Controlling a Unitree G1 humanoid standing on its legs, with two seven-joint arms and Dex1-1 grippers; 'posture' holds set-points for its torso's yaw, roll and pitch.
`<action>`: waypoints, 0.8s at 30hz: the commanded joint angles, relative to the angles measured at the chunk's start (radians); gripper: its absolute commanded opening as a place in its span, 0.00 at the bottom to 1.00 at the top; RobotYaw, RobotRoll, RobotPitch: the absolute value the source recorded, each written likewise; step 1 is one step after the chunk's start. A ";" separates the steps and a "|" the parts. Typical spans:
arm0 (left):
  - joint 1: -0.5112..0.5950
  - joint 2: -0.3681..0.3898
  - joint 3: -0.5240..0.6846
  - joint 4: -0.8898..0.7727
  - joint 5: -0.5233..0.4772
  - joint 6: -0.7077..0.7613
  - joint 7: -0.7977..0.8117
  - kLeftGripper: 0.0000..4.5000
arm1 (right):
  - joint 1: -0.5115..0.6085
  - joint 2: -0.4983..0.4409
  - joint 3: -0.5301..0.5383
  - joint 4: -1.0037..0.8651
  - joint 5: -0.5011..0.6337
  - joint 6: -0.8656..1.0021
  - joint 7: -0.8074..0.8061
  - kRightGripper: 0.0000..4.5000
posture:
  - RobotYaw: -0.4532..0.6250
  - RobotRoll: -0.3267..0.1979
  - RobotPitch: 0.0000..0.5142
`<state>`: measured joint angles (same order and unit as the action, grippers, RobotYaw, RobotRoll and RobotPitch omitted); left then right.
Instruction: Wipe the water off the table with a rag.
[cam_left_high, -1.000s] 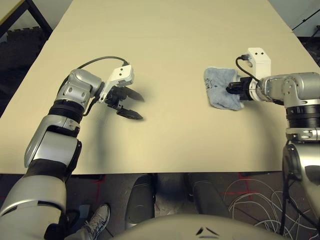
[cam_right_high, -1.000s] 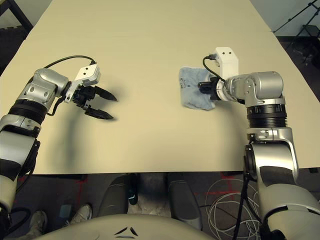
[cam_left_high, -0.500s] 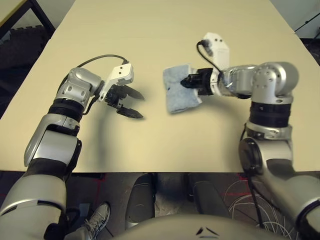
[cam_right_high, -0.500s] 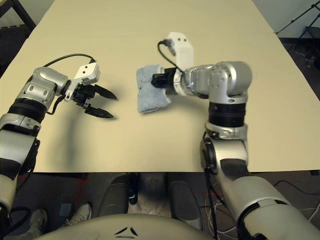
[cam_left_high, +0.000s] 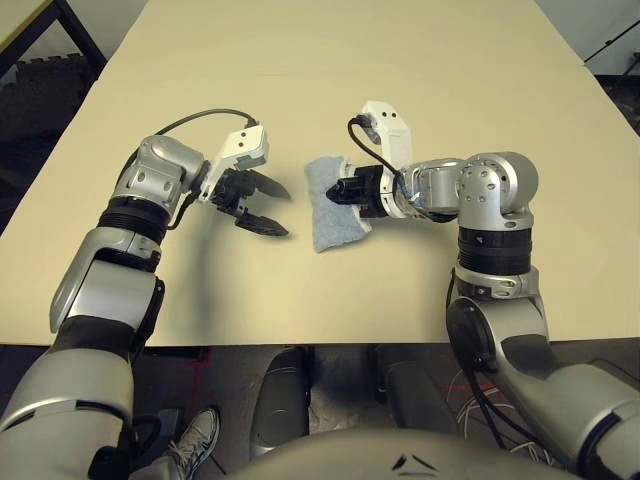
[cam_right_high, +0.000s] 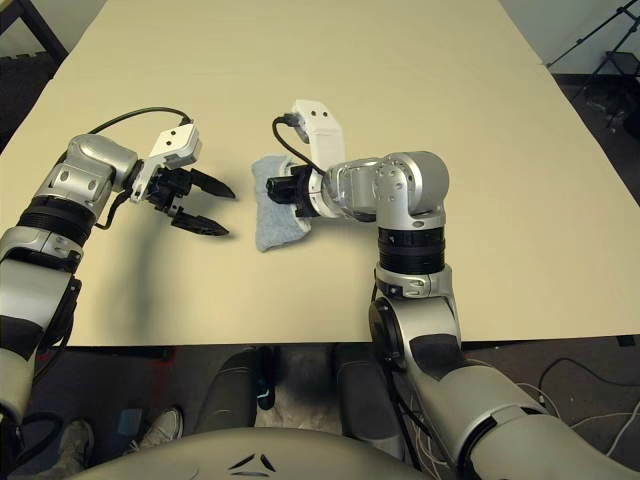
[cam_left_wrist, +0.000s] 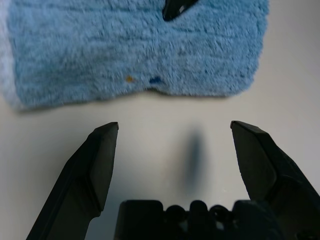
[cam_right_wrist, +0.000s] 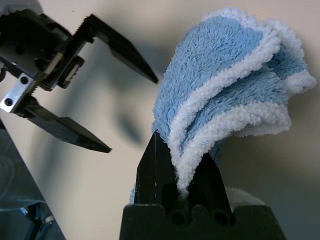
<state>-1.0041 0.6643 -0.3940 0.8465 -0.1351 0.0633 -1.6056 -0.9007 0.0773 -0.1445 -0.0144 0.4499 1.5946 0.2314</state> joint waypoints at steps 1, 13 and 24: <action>0.021 0.003 0.001 -0.014 -0.012 0.010 -0.009 1.00 | -0.029 0.033 -0.002 -0.001 0.010 0.020 -0.002 0.01 | 0.40 0.62 0.36; 0.032 -0.006 0.005 -0.027 -0.011 0.021 -0.009 1.00 | 0.008 -0.008 0.010 0.043 -0.026 -0.037 -0.012 0.01 | 0.39 0.62 0.36; 0.025 -0.026 0.021 -0.017 -0.004 0.021 -0.009 1.00 | 0.046 -0.238 0.020 0.081 -0.044 -0.068 0.035 0.01 | 0.38 0.62 0.37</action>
<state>-0.9802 0.6410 -0.3866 0.8321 -0.1373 0.0808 -1.6056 -0.8652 -0.1353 -0.1243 0.0505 0.4142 1.5367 0.2550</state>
